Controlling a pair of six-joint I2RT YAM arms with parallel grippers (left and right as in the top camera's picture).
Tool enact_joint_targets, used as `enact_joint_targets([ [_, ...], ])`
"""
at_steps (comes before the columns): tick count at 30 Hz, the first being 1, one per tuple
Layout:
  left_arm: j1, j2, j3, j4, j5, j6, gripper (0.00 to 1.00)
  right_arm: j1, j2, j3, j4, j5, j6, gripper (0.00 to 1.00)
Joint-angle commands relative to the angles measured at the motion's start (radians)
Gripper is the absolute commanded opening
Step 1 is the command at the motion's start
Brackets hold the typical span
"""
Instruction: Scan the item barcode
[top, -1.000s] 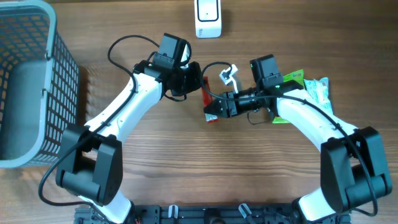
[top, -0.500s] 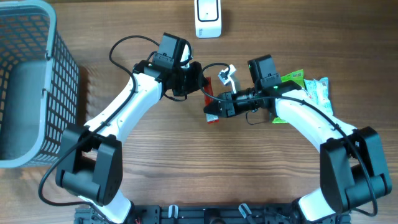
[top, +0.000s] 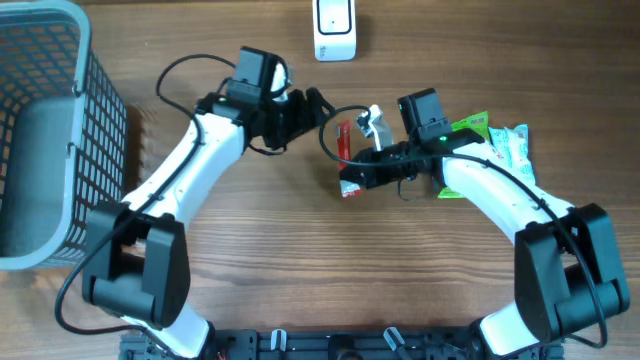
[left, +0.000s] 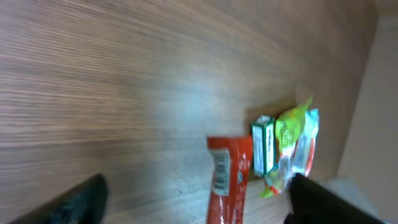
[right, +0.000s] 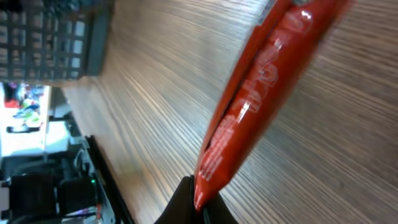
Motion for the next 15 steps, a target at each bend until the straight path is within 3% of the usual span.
enact_joint_targets([
  [1, 0.093, -0.087, 0.000, 0.005, 0.008, 0.002, 1.00, 0.002, 0.012, 0.172, -0.161, 0.183, -0.092, 0.04],
  [5, 0.167, -0.181, 0.007, 0.006, -0.051, 0.029, 1.00, 0.002, 0.012, 0.403, -0.406, 0.391, -0.143, 0.04],
  [15, 0.311, -0.292, 0.155, -0.125, -0.282, 0.115, 1.00, 0.002, 0.064, 1.120, -0.875, 0.682, -0.163, 0.04],
])
